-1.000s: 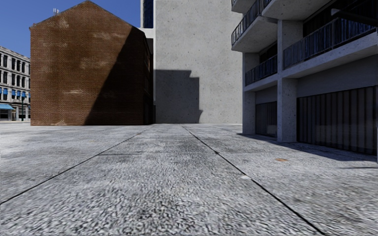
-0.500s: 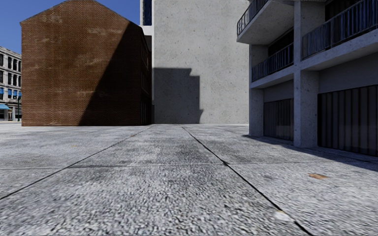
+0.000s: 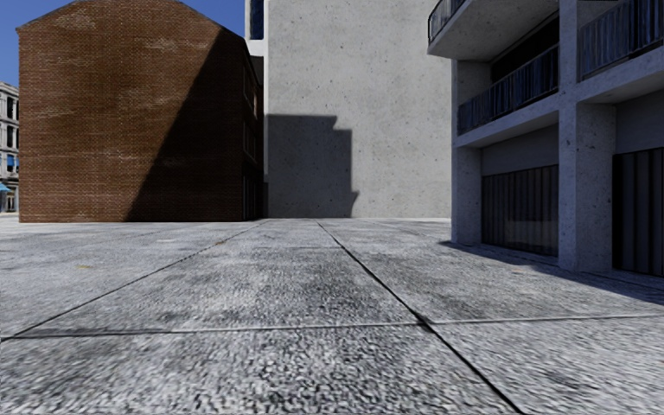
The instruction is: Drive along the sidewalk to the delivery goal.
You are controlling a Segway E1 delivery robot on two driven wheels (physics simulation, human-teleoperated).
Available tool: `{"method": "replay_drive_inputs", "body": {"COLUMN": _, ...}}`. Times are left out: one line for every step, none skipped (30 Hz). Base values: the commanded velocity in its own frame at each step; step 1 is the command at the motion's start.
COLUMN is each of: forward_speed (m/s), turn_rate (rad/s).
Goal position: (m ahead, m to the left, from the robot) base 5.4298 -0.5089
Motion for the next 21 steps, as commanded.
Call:
{"method": "replay_drive_inputs", "body": {"forward_speed": 2.00, "turn_rate": -0.06}}
{"method": "replay_drive_inputs", "body": {"forward_speed": 2.00, "turn_rate": -0.07}}
{"method": "replay_drive_inputs", "body": {"forward_speed": 2.00, "turn_rate": -0.07}}
{"method": "replay_drive_inputs", "body": {"forward_speed": 2.00, "turn_rate": -0.09}}
{"method": "replay_drive_inputs", "body": {"forward_speed": 2.00, "turn_rate": -0.15}}
{"method": "replay_drive_inputs", "body": {"forward_speed": 2.00, "turn_rate": -0.19}}
{"method": "replay_drive_inputs", "body": {"forward_speed": 2.00, "turn_rate": -0.20}}
{"method": "replay_drive_inputs", "body": {"forward_speed": 2.00, "turn_rate": -0.20}}
{"method": "replay_drive_inputs", "body": {"forward_speed": 2.00, "turn_rate": -0.20}}
{"method": "replay_drive_inputs", "body": {"forward_speed": 2.00, "turn_rate": -0.20}}
{"method": "replay_drive_inputs", "body": {"forward_speed": 2.00, "turn_rate": -0.20}}
{"method": "replay_drive_inputs", "body": {"forward_speed": 2.00, "turn_rate": -0.20}}
{"method": "replay_drive_inputs", "body": {"forward_speed": 2.00, "turn_rate": -0.20}}
{"method": "replay_drive_inputs", "body": {"forward_speed": 2.00, "turn_rate": -0.20}}
{"method": "replay_drive_inputs", "body": {"forward_speed": 2.00, "turn_rate": -0.20}}
{"method": "replay_drive_inputs", "body": {"forward_speed": 2.00, "turn_rate": -0.20}}
{"method": "replay_drive_inputs", "body": {"forward_speed": 2.00, "turn_rate": -0.20}}
{"method": "replay_drive_inputs", "body": {"forward_speed": 2.00, "turn_rate": -0.20}}
{"method": "replay_drive_inputs", "body": {"forward_speed": 2.00, "turn_rate": -0.20}}
{"method": "replay_drive_inputs", "body": {"forward_speed": 2.00, "turn_rate": -0.20}}
{"method": "replay_drive_inputs", "body": {"forward_speed": 2.00, "turn_rate": -0.20}}
